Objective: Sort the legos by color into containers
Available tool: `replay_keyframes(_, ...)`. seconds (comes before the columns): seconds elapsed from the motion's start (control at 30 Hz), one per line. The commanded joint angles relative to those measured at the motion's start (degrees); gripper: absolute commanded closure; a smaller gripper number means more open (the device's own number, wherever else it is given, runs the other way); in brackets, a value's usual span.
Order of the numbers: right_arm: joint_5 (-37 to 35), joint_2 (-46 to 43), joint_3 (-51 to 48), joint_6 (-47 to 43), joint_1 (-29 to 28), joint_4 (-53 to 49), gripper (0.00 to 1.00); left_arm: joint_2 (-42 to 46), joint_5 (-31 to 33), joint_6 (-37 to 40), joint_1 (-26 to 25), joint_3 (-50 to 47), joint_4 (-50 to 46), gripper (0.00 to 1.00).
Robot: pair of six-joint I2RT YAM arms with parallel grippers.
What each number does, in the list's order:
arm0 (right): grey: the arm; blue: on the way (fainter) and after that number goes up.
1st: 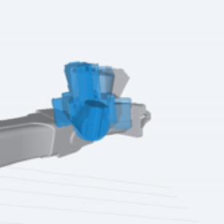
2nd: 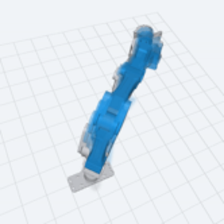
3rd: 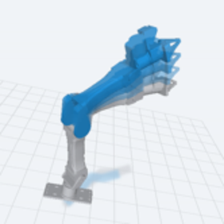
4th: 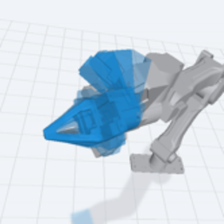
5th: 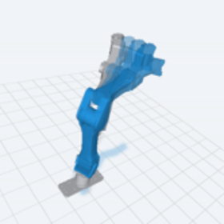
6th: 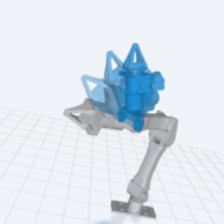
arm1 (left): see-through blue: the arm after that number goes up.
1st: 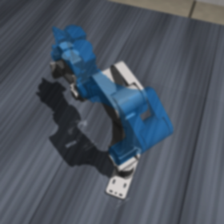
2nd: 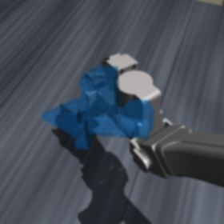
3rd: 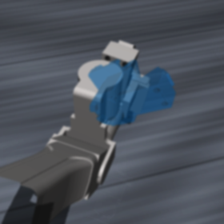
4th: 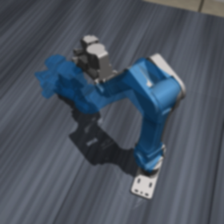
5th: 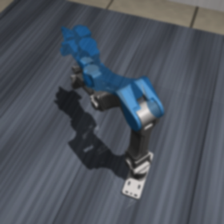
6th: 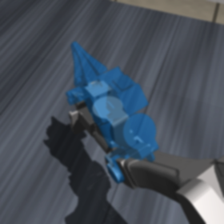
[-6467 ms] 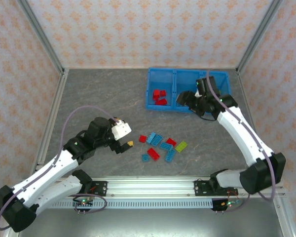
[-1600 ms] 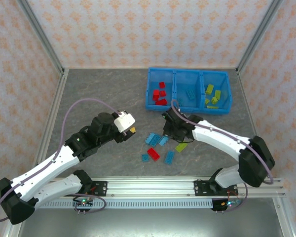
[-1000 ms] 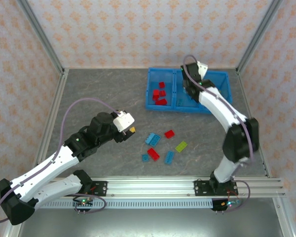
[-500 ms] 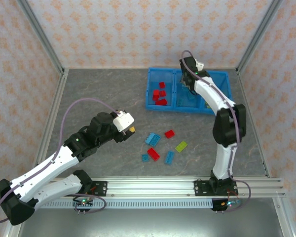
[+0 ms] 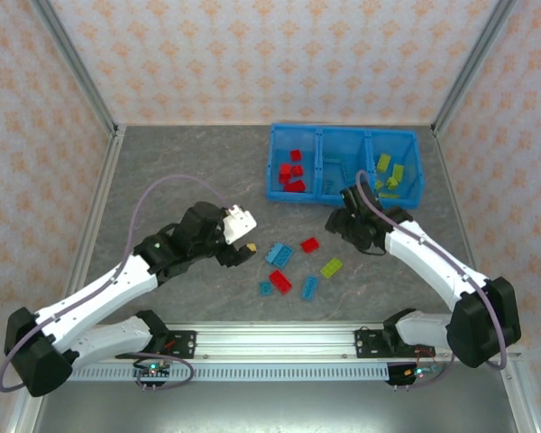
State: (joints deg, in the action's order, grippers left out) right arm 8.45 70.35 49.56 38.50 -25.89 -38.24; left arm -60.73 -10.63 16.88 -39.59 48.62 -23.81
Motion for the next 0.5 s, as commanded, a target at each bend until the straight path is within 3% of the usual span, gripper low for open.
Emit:
replay_keyframes(0.0,-0.3,-4.7,-0.6,4.1,0.0,-0.6,0.30,-7.4,-1.2,-20.5,0.0,11.6,-2.5,0.24)
replay_keyframes(0.1,-2.1,-7.0,-1.5,4.5,0.0,-2.3,0.28,-19.0,-1.8,-28.8,-2.5,22.4,-8.1,0.25)
replay_keyframes(0.23,-3.5,-10.7,-3.0,4.7,0.0,-3.4,0.27,-33.7,2.7,-27.7,-7.4,32.2,-9.9,0.26)
replay_keyframes(0.47,-6.8,-18.4,-4.8,1.9,0.0,-6.7,0.26,-53.4,-2.3,-23.1,-9.7,41.6,-7.7,0.31)
